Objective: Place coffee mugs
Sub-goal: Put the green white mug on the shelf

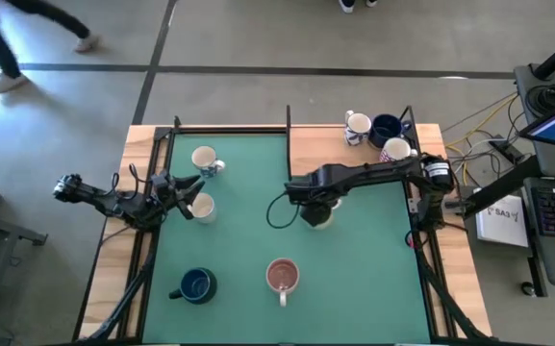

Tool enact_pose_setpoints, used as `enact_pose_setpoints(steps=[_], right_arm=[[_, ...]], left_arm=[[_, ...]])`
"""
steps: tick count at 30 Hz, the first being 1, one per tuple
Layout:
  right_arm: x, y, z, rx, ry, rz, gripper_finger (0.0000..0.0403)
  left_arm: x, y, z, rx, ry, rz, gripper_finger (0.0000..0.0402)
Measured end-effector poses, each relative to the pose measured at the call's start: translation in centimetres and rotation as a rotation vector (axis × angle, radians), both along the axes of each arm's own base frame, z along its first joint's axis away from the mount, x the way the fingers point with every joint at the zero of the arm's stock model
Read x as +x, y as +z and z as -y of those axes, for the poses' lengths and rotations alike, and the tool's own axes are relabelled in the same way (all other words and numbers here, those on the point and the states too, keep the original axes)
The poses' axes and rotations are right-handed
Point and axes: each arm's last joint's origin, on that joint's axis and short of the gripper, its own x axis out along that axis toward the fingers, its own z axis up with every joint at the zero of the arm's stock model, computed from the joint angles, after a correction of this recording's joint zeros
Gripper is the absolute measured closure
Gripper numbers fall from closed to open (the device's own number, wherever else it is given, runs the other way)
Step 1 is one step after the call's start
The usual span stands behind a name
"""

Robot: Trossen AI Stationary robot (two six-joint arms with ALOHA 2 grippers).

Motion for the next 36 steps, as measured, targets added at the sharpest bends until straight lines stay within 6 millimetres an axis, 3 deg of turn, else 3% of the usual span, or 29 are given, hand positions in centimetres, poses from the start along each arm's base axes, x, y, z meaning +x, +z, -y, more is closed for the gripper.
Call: enact_pose_setpoints(steps=[10,22,30,36], right_arm=[[0.6,-0.3,0.2,-0.001,0.036,0.033,0.0351],[0.6,0.2,0.1,0.037,0.176,0.031,0.035],[0.6,0.3,0.0,0.062,0.224,0.031,0.039],[0.5,0.7,-0.1,0.1,0.273,0.041,0.0364]], left_arm=[[0.0,0.0,0.0,0.0,0.0,0.0,0.0278],[0.0,0.0,0.0,0.0,0.0,0.0,0.0278],[0.0,0.0,0.0,0.0,0.0,0.0,0.0278],[0.0,0.0,0.0,0.0,0.0,0.0,0.0278]])
